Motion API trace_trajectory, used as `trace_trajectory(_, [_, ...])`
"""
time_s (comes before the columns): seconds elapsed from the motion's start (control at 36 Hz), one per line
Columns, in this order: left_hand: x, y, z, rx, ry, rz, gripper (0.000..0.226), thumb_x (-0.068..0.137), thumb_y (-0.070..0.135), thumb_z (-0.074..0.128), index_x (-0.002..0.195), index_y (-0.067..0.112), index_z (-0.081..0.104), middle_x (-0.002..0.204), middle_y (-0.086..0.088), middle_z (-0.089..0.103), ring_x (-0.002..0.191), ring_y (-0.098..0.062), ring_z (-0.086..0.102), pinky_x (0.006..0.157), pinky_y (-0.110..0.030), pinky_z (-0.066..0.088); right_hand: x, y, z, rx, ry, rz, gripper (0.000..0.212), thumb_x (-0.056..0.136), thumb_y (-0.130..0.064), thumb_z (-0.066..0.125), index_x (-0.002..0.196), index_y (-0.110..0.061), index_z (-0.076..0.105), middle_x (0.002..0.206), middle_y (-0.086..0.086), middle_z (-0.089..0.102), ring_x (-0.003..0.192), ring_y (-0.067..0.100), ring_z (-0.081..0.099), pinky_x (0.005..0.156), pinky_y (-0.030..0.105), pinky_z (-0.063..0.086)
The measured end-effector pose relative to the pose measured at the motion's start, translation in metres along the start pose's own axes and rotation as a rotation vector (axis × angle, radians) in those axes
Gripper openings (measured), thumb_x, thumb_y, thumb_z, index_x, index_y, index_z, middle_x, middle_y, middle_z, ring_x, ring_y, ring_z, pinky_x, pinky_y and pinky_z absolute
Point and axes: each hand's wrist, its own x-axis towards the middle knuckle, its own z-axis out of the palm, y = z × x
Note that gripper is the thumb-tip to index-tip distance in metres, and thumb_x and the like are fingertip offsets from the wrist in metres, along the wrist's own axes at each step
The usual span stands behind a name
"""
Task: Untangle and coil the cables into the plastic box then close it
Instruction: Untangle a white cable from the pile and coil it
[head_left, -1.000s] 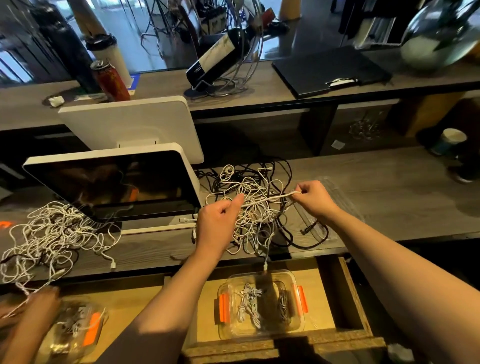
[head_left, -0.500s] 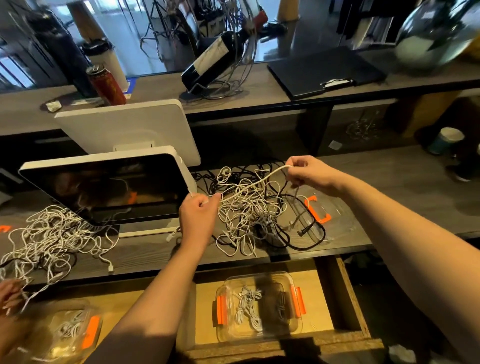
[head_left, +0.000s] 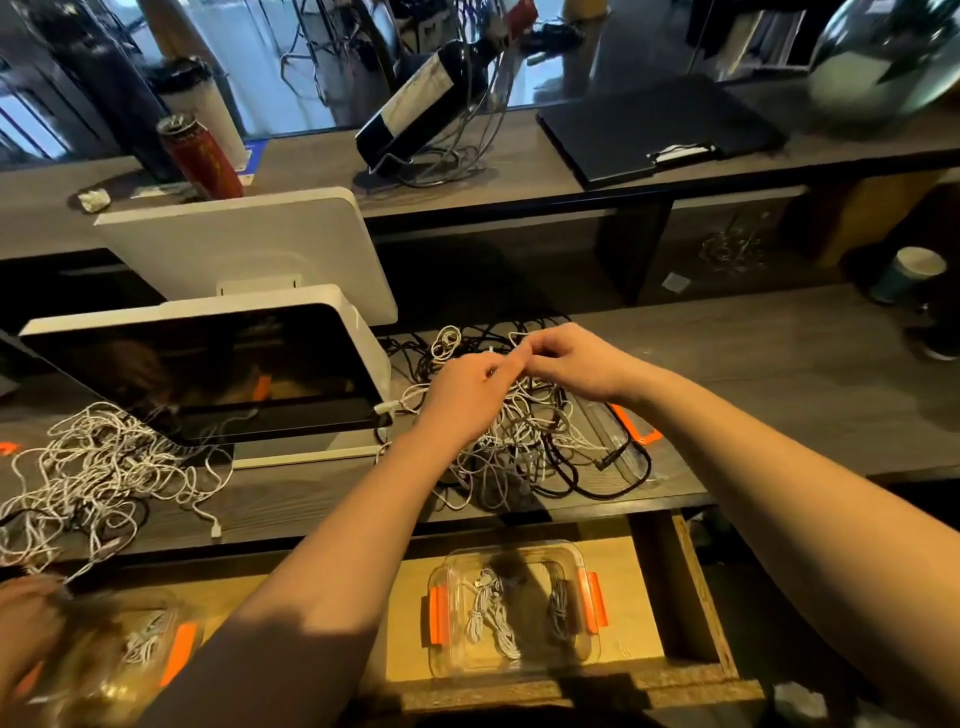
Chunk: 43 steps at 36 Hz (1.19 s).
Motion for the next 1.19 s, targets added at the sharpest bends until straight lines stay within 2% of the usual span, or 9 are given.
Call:
trace_trajectory(0.08, [0.004,-0.005,0.001,-0.042,0.065,-0.008,0.057,0.099,0.059,0.045,0.057,0.020,0.045,0.053,0.004,0.040,0.052,-0.016,0.038,0.058,-0.034,0.034,0.001,0.011,-0.001,-0.004,0.071,-0.013,0.008,0.090,-0.015,0.069,0.094,-0.011,0.064,0.087,0.003,0.066,0.079,0.016,0.062,0.076,0.035,0.053])
trace_trajectory(0.22, [0.004,-0.009,-0.003,-0.174,0.233,0.006,0.057,0.099,0.047,0.054,0.052,0.022,0.037,0.048,0.009,0.033,0.048,-0.011,0.033,0.055,-0.033,0.029,0.005,0.042,0.003,-0.037,0.055,0.076,0.014,0.089,-0.008,0.067,0.084,-0.018,0.060,0.085,0.006,0.066,0.081,0.021,0.065,0.084,0.043,0.057])
trace_trajectory(0.33, [0.004,-0.006,-0.012,-0.231,0.326,0.018,0.057,0.100,0.043,0.057,0.051,0.021,0.036,0.046,0.010,0.031,0.046,-0.007,0.029,0.049,-0.024,0.025,0.008,0.060,0.001,0.134,0.134,0.128,0.016,0.089,-0.001,0.067,0.083,-0.012,0.057,0.083,0.009,0.063,0.082,0.022,0.066,0.077,0.029,0.057])
trace_trajectory(0.39, [0.005,-0.006,-0.017,-0.279,0.389,0.012,0.057,0.100,0.040,0.057,0.050,0.021,0.036,0.044,0.010,0.031,0.045,-0.007,0.030,0.049,-0.022,0.027,0.010,0.070,-0.002,0.162,0.175,0.143,0.017,0.087,-0.001,0.070,0.084,-0.011,0.057,0.080,0.005,0.065,0.076,0.015,0.067,0.072,0.027,0.057])
trace_trajectory(0.5, [0.009,-0.007,-0.032,-0.369,0.527,0.014,0.058,0.102,0.032,0.057,0.050,0.020,0.033,0.040,0.013,0.030,0.043,-0.006,0.027,0.050,-0.010,0.027,0.016,0.091,-0.005,0.133,0.198,0.206,0.014,0.088,-0.006,0.070,0.086,-0.013,0.058,0.084,0.007,0.071,0.083,0.023,0.073,0.082,0.039,0.060])
trace_trajectory(0.69, [0.014,-0.010,-0.054,-0.417,0.620,0.013,0.061,0.101,0.029,0.060,0.047,0.021,0.032,0.039,0.012,0.029,0.043,-0.005,0.024,0.052,-0.016,0.030,0.016,0.105,-0.012,0.129,0.252,0.236,0.009,0.092,-0.011,0.069,0.090,-0.006,0.062,0.082,0.006,0.071,0.072,0.012,0.069,0.073,0.028,0.054])
trace_trajectory(1.0, [0.015,-0.023,-0.036,-0.231,0.395,-0.121,0.056,0.101,0.038,0.056,0.054,0.016,0.036,0.049,0.009,0.033,0.049,-0.007,0.030,0.054,-0.020,0.032,0.025,0.081,-0.014,0.263,0.248,0.163,0.015,0.099,-0.024,0.058,0.091,-0.013,0.064,0.070,-0.003,0.050,0.065,0.014,0.046,0.069,0.040,0.045])
trace_trajectory(1.11, [0.016,-0.029,-0.028,-0.099,0.266,-0.228,0.029,0.097,0.043,0.055,0.080,0.023,0.066,0.080,0.008,0.065,0.077,-0.011,0.059,0.064,-0.028,0.040,0.028,0.059,-0.013,0.266,0.235,0.102,0.015,0.099,-0.013,0.053,0.090,-0.013,0.064,0.062,-0.008,0.046,0.057,0.008,0.039,0.057,0.029,0.034])
trace_trajectory(1.19, [0.016,-0.023,-0.025,-0.108,0.252,-0.238,0.019,0.097,0.039,0.054,0.105,0.029,0.069,0.095,-0.001,0.072,0.088,-0.021,0.066,0.074,-0.038,0.052,0.030,0.045,-0.010,0.087,0.149,0.024,0.014,0.099,-0.018,0.056,0.089,-0.022,0.066,0.060,-0.016,0.054,0.054,-0.002,0.043,0.058,0.023,0.036])
